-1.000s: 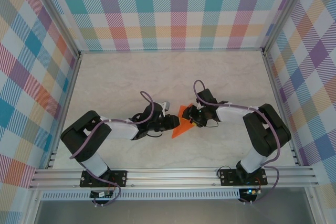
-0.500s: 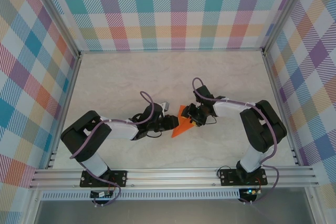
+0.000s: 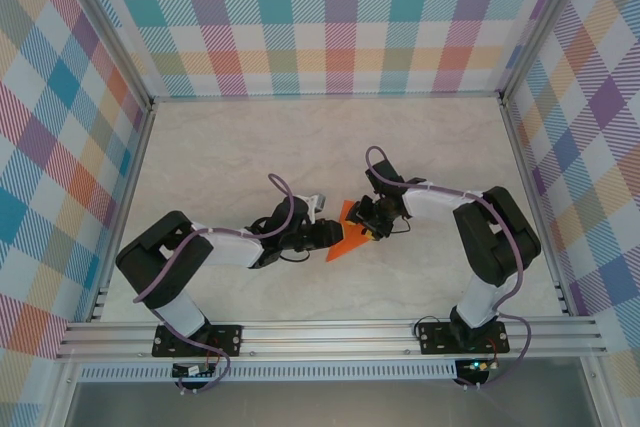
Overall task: Fold a paper plane with a square sheet of paper (pick it up from the middle)
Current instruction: Fourth fold the wing at the center of the table.
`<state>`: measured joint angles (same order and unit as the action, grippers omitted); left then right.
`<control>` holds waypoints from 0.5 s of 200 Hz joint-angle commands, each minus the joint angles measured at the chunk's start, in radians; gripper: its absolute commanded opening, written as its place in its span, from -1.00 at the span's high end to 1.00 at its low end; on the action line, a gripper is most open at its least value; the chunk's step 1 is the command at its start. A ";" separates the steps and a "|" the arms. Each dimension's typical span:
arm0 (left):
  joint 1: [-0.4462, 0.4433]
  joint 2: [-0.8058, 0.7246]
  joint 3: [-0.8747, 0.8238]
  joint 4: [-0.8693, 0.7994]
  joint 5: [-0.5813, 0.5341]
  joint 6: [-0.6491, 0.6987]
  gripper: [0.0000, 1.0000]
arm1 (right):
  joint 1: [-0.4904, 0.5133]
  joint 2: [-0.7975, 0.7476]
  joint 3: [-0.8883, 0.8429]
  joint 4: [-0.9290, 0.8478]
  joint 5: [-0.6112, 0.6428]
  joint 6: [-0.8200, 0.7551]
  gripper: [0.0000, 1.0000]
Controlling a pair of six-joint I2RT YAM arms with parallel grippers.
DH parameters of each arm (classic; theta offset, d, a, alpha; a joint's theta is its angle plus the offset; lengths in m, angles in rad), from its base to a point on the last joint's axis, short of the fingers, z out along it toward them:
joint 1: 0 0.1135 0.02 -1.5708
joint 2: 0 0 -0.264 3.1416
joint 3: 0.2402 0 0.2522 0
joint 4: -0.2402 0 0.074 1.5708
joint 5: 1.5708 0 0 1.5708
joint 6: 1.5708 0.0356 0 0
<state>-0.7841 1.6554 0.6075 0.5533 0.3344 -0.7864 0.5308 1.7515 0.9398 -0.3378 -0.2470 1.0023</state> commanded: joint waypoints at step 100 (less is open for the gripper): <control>-0.008 0.059 0.070 -0.138 -0.087 0.050 0.46 | -0.004 0.131 -0.055 -0.125 0.158 0.032 -0.04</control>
<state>-0.7876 1.7103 0.6582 0.4637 0.2935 -0.7582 0.5308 1.7664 0.9588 -0.3645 -0.2462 1.0328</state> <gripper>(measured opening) 0.276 0.519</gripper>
